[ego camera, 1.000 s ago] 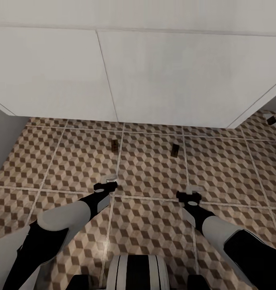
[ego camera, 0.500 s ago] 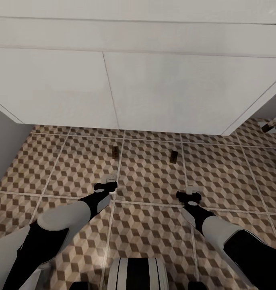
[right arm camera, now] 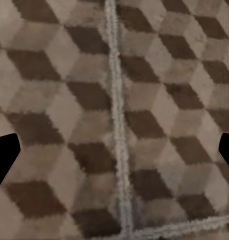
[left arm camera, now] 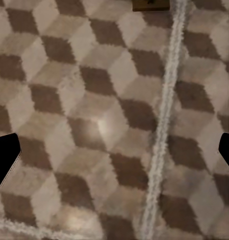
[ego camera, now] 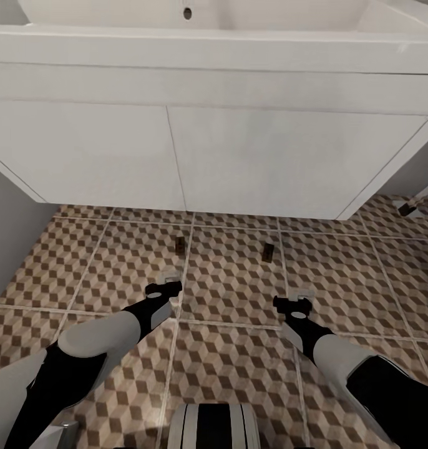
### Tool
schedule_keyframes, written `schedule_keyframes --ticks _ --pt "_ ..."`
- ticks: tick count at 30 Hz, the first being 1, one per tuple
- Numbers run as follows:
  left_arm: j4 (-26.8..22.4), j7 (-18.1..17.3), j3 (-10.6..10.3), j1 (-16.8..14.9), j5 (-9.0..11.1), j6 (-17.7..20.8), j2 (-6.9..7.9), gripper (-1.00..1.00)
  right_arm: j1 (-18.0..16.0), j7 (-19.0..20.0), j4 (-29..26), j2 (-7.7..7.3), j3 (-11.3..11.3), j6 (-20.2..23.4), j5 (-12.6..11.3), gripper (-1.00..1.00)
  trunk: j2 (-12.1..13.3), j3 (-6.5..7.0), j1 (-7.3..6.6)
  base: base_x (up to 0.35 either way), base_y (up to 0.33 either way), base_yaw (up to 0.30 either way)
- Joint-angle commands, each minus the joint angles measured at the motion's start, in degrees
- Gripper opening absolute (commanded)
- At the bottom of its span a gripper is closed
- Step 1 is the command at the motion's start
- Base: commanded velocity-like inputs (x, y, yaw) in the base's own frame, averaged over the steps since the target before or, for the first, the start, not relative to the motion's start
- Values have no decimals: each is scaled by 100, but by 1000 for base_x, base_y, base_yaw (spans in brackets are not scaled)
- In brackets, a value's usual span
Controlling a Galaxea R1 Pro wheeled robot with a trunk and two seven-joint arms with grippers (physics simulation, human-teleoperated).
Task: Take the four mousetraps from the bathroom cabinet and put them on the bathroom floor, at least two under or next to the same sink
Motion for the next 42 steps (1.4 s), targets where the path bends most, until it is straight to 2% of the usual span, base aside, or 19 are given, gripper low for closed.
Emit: schedule_keyframes --ticks 1,9,18,27,42 --pt "-19 38 -47 -4 47 -24 3 100 0 -17 -4 -2 48 -13 -60 100 0 20 -3 0 0 0" --pt "-20 40 -47 -4 47 -24 3 100 0 -17 8 -5 48 -13 -59 100 11 197 -24 0 0 0" --pt "71 29 -50 -75 47 -70 -36 100 -215 -41 -25 0 65 12 -50 100 11 197 -24 0 0 0" --pt "-103 30 -55 199 47 -77 8 100 -163 -53 -49 7 88 5 6 100 11 197 -24 0 0 0" --pt "-124 38 -48 223 47 -70 14 100 -156 -68 -53 7 92 13 11 100 11 197 -24 0 0 0"
